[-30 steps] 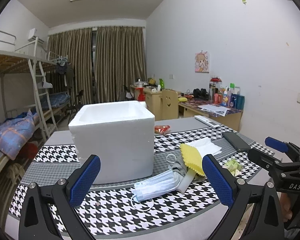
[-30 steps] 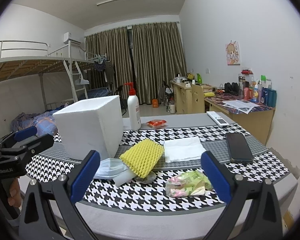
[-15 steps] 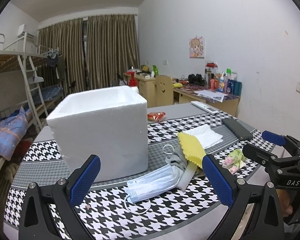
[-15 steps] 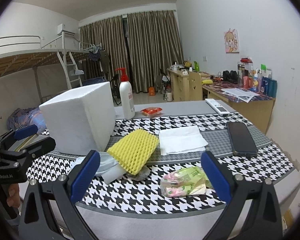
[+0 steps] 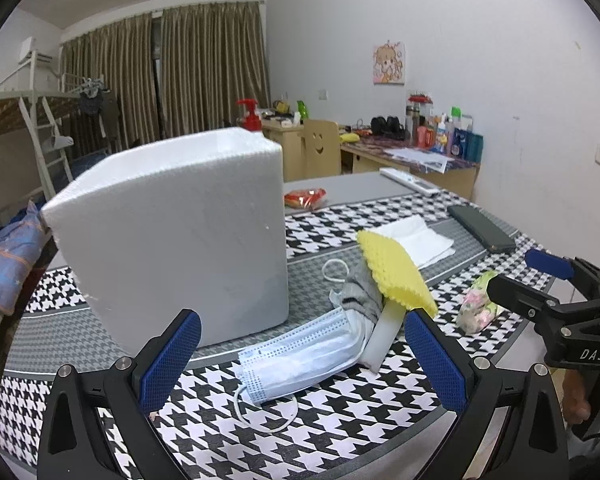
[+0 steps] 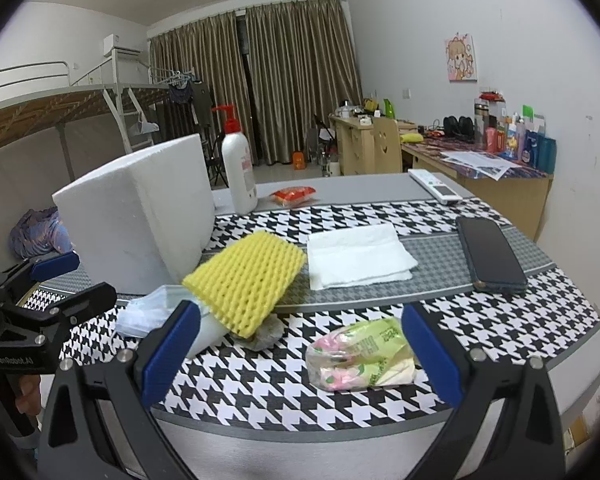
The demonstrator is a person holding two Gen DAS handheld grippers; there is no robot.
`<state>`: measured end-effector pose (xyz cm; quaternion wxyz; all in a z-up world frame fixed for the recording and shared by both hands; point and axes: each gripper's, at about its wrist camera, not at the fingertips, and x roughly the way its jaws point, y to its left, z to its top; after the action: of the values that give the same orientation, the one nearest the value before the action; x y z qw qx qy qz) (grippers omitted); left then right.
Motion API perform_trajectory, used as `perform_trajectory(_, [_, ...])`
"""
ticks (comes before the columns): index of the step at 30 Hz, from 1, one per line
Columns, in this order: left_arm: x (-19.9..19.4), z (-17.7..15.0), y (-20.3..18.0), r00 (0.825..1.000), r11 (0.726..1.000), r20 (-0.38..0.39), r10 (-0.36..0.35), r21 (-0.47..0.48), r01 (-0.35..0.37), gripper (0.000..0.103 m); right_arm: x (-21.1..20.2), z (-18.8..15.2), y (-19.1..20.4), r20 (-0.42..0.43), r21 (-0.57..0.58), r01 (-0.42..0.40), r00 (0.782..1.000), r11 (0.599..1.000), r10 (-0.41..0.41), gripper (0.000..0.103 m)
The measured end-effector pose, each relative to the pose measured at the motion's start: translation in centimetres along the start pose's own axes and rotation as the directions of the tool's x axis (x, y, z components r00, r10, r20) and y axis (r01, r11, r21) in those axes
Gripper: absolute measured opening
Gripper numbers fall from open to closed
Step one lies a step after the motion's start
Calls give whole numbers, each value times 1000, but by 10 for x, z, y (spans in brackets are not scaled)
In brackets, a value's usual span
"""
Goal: Organize soft objects
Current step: 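Reach the left tool to the blue mask while the right tool reaches the snack bag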
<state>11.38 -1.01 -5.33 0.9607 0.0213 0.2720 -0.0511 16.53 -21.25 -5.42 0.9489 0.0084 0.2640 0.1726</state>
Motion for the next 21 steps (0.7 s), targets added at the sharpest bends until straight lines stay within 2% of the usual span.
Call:
perform_trajectory(9, [28,-3,5,997,1000,-73,2,25,0,102,13,-5,-8,-44,19,14,999,1000,-13,102])
perform_trajectory(13, [40,-4,7,994,1000,-110,-19,4,19,101,14,-7,-9,-51,18,18,999,1000,-17,102])
perform_trajectory(21, [54,-7,1,986,998,-161,-47,-37,42,87,19,-6,-17,-65,30,27,998,999,-25,102])
